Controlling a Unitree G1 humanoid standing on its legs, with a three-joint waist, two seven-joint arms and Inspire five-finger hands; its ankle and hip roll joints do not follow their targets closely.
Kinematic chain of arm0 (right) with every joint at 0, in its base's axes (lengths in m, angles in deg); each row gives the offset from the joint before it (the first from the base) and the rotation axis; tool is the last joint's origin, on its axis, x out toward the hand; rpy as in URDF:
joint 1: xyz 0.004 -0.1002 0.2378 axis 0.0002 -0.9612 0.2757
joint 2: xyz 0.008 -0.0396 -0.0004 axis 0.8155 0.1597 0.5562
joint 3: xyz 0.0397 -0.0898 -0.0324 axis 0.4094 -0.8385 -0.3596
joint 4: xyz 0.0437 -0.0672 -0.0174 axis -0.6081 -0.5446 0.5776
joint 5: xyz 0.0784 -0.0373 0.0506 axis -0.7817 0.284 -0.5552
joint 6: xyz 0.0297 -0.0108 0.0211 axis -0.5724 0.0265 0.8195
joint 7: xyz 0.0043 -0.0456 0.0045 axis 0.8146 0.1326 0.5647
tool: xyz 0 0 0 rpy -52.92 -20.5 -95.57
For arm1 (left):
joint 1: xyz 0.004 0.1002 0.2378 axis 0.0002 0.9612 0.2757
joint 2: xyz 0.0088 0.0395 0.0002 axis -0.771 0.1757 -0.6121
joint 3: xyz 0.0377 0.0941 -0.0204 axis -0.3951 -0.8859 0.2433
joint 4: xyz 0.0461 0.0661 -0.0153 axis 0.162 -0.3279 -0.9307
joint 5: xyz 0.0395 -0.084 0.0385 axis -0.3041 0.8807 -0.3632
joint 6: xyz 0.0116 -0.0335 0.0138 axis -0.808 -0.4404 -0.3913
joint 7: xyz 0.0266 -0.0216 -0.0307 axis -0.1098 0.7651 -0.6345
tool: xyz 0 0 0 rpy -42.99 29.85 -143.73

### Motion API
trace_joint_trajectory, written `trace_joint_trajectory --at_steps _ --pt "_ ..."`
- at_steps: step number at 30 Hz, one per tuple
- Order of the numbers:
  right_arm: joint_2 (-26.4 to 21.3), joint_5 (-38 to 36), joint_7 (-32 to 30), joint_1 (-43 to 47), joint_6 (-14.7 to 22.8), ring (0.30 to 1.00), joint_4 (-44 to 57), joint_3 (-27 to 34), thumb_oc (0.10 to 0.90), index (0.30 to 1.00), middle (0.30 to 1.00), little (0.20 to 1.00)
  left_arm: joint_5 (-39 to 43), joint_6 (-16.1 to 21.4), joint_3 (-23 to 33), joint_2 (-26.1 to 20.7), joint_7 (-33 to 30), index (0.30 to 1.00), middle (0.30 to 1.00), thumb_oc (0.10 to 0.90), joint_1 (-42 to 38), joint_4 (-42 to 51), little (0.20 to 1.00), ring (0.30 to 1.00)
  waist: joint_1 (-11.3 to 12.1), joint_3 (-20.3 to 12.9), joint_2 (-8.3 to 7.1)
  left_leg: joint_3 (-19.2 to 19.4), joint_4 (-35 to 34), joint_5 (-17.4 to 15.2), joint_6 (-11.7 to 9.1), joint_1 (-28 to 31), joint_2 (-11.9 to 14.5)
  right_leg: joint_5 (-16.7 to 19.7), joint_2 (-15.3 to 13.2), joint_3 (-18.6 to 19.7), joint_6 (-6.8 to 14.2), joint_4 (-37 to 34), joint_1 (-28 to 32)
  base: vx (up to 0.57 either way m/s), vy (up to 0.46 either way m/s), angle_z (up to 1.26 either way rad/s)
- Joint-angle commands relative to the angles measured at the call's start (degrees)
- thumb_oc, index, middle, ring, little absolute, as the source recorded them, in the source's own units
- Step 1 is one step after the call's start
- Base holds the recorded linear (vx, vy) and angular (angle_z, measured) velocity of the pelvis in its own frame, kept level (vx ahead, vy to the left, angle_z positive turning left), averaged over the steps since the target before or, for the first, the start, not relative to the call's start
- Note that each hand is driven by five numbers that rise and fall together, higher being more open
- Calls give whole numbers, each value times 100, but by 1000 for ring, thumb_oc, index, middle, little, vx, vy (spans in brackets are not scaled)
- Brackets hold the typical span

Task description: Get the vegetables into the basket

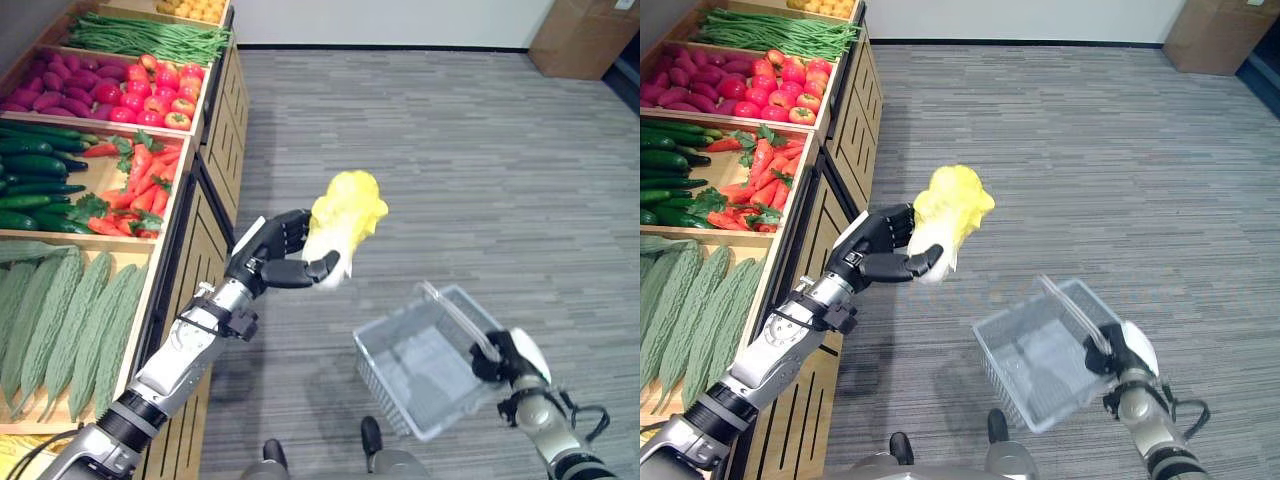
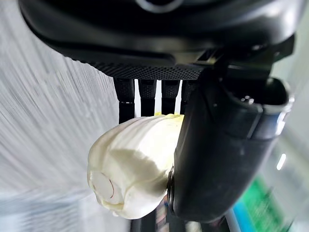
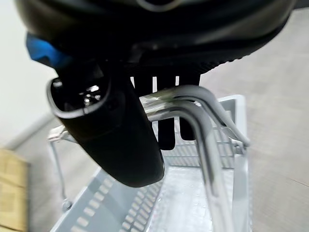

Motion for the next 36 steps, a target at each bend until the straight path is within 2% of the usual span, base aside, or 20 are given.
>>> trace_joint_trajectory --at_steps 1,6,11,13,18,25,36 --pt "-557 -47 -378 740 469 300 622 -13 400 300 300 300 -629 504 -247 114 -91 300 300 400 -1171 84 300 300 79 -505 -116 -220 2 109 -297 -76 207 -33 -110 -282 427 213 -110 0 0 0" --pt "-594 -98 -450 1153 579 300 982 -148 400 300 300 300 -1341 565 -660 28 -237 300 300 400 -1567 -117 300 300 74 -537 -66 -209 2 121 -329 -62 247 -39 -100 -339 420 173 -58 0 0 0" --pt "-543 -90 -570 1546 618 300 981 -332 400 300 300 300 -1900 594 -909 183 -471 300 300 400 -1754 -455 300 300 79 -543 -43 -216 2 117 -340 -55 262 -38 -93 -363 414 164 -38 0 0 0" --pt "-467 -104 -639 1785 662 300 966 -491 400 300 300 300 -2706 594 -1017 426 -901 300 300 400 -1856 -884 300 300 95 -556 -38 -202 2 119 -349 -53 274 -33 -89 -371 412 142 -22 0 0 0" --pt "-302 -145 -709 1953 717 300 1199 -625 400 300 300 300 -3594 504 -1111 791 -1195 300 300 400 -1851 -1465 300 300 88 -587 -37 -183 2 118 -358 -49 288 -26 -88 -391 413 129 -5 0 0 0" --pt "-9 -438 -714 2008 948 300 1743 -776 400 300 300 300 -4965 400 -1294 998 -1729 300 300 400 -2059 -2192 300 300 42 -594 -19 -101 2 95 -363 -11 303 -13 -79 -347 426 114 -15 1 1 -1" --pt "467 -1483 -304 1448 1289 300 2787 -865 400 300 300 300 -5695 277 -1323 1065 -2068 300 300 400 -1925 -2253 300 300 -37 -597 2 41 2 68 -372 72 316 -16 -52 -227 428 143 -57 8 11 -6"
